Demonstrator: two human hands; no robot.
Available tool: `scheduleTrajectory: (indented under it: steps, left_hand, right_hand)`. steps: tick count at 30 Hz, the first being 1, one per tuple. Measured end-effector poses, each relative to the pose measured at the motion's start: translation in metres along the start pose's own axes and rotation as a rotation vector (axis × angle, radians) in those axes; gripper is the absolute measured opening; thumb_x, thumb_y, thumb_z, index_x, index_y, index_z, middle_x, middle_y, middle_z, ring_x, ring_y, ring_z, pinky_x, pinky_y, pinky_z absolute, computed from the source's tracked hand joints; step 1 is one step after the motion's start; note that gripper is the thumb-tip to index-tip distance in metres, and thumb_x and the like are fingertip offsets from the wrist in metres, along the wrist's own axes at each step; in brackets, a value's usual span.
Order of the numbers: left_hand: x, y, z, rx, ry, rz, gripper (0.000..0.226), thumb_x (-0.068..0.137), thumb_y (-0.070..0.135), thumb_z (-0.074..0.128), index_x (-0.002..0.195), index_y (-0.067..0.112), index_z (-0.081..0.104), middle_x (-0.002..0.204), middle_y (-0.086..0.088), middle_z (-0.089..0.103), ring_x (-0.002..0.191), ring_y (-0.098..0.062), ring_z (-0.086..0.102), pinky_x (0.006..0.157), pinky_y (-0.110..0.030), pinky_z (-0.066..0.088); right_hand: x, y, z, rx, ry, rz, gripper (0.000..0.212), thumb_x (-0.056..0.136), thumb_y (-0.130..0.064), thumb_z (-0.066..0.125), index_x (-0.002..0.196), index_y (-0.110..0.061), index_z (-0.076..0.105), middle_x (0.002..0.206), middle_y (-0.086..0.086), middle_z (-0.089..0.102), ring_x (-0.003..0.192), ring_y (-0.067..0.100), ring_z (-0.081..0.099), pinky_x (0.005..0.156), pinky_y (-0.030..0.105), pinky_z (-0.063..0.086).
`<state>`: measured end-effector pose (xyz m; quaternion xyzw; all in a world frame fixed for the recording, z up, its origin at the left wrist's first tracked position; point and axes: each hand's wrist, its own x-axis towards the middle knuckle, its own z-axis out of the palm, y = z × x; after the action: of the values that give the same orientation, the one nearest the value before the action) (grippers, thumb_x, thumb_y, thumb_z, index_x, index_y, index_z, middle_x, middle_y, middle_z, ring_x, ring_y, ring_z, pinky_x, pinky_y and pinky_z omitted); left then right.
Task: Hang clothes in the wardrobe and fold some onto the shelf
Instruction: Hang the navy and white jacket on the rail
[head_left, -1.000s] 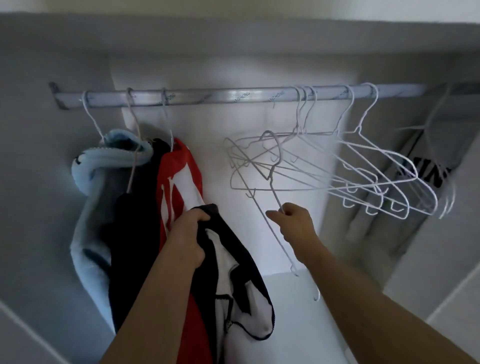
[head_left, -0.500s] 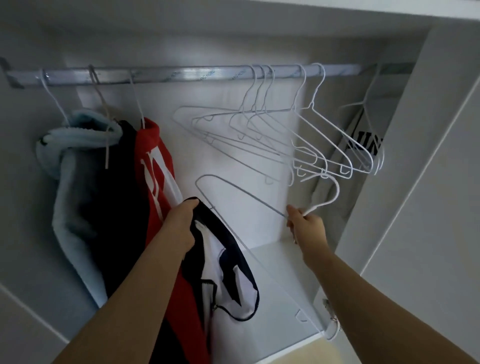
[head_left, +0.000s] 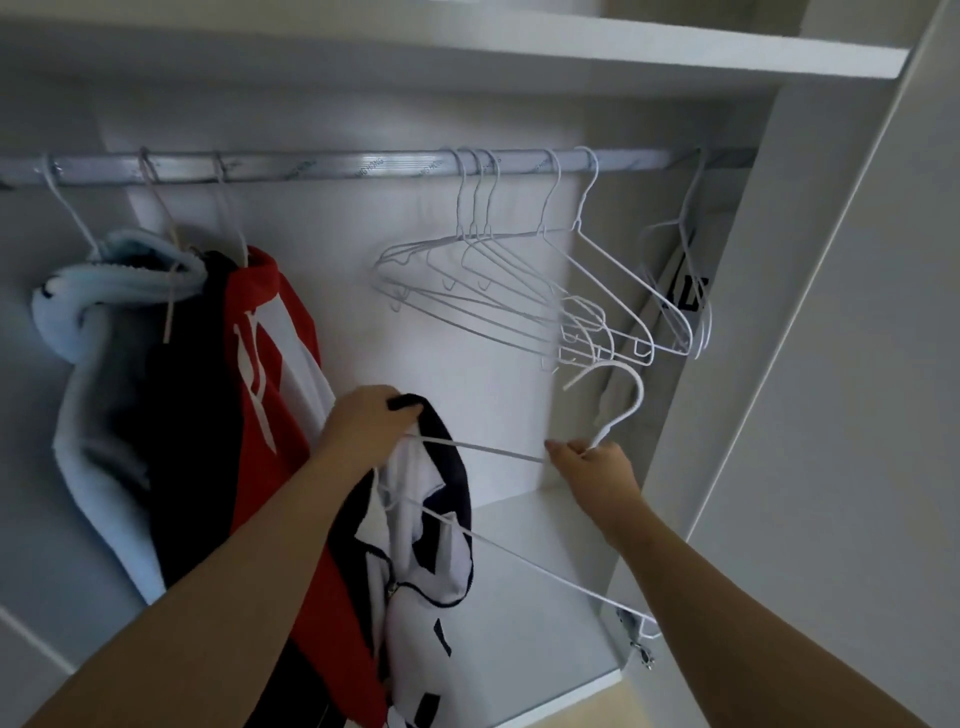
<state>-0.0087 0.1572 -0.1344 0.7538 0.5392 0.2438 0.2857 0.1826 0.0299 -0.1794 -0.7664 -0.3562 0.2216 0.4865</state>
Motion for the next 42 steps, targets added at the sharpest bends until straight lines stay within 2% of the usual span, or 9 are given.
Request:
scheduleTrajectory:
  steps: [7,10,13,21,26,29,32,38,42]
  left_hand:
    - [-0.031,0.047,0.042,-0.15,-0.11,0.299,0.021,0.089,0.027,0.057,0.071,0.018,0.064,0.07,0.003,0.06,0.07,-0.014,0.055,0.062,-0.019,0.041]
    - [-0.027,0.04,0.037,0.287,0.049,0.603,0.026,0.088,0.038,0.056,0.108,0.025,0.067,0.115,0.004,0.058,0.112,-0.017,0.048,0.101,-0.038,0.031]
    - [-0.02,0.039,0.031,0.586,0.004,0.721,0.038,0.091,0.048,0.046,0.119,0.025,0.058,0.111,0.002,0.059,0.107,-0.018,0.052,0.101,-0.039,0.03]
    - [-0.001,0.054,0.017,-0.079,0.077,0.458,0.013,0.083,0.036,0.065,0.092,0.027,0.069,0.08,0.009,0.066,0.08,-0.013,0.061,0.075,-0.031,0.05]
    - [-0.001,0.068,-0.005,-0.332,0.117,0.503,0.006,0.085,0.027,0.065,0.081,0.031,0.067,0.071,0.015,0.065,0.068,-0.002,0.058,0.067,-0.024,0.047]
    - [-0.008,0.077,-0.02,-0.388,0.107,0.581,0.012,0.086,0.023,0.064,0.082,0.034,0.066,0.073,0.016,0.065,0.068,0.001,0.059,0.068,-0.017,0.047]
    - [-0.013,0.081,-0.033,-0.435,0.161,0.596,0.018,0.086,0.019,0.064,0.082,0.036,0.066,0.077,0.016,0.066,0.068,0.008,0.059,0.069,-0.01,0.047]
    - [-0.012,0.058,-0.057,-0.104,0.37,0.661,0.016,0.086,0.02,0.063,0.073,0.011,0.063,0.06,0.015,0.052,0.056,0.002,0.048,0.056,-0.004,0.035]
    - [-0.006,0.038,-0.072,0.033,0.448,0.641,0.016,0.085,0.018,0.066,0.078,0.004,0.065,0.062,0.003,0.056,0.061,-0.004,0.053,0.06,-0.006,0.036]
  right_hand:
    - [-0.007,-0.014,0.019,0.238,-0.031,0.039,0.045,0.086,-0.019,0.056,0.046,-0.015,0.036,0.044,-0.001,0.034,0.044,0.012,0.032,0.043,0.019,0.027]
    - [-0.001,-0.022,0.006,0.41,0.019,0.057,0.055,0.085,-0.014,0.056,0.03,-0.016,0.046,0.035,-0.006,0.042,0.042,0.012,0.038,0.051,0.026,0.032]
    - [-0.002,-0.028,-0.005,0.407,0.004,0.008,0.053,0.082,-0.016,0.057,0.03,-0.016,0.05,0.039,-0.002,0.043,0.048,0.017,0.037,0.058,0.033,0.032]
    - [-0.003,-0.027,-0.026,0.24,0.538,-0.368,0.037,0.08,-0.02,0.067,0.062,-0.026,0.035,0.066,-0.009,0.04,0.068,0.018,0.042,0.065,0.029,0.034]
    - [0.001,0.003,-0.021,-0.064,0.169,-0.082,0.014,0.08,-0.026,0.062,0.078,-0.017,0.051,0.073,-0.003,0.053,0.075,0.02,0.053,0.068,0.032,0.041]
    - [0.007,0.011,-0.021,-0.233,0.02,0.096,0.062,0.074,-0.037,0.071,0.127,-0.018,0.043,0.118,0.005,0.048,0.117,0.03,0.045,0.095,0.039,0.036]
    - [0.011,0.01,-0.017,-0.255,-0.201,0.114,0.023,0.079,-0.024,0.067,0.099,-0.014,0.059,0.086,0.005,0.058,0.079,0.02,0.056,0.075,0.029,0.04]
    - [0.018,0.013,-0.034,0.561,-0.216,0.378,0.026,0.091,-0.008,0.056,0.115,0.003,0.059,0.097,0.02,0.063,0.083,0.031,0.06,0.086,0.045,0.049]
    - [0.024,0.01,-0.051,0.735,-0.318,0.456,0.014,0.092,-0.016,0.057,0.095,-0.005,0.065,0.078,0.012,0.072,0.063,0.023,0.07,0.059,0.035,0.059]
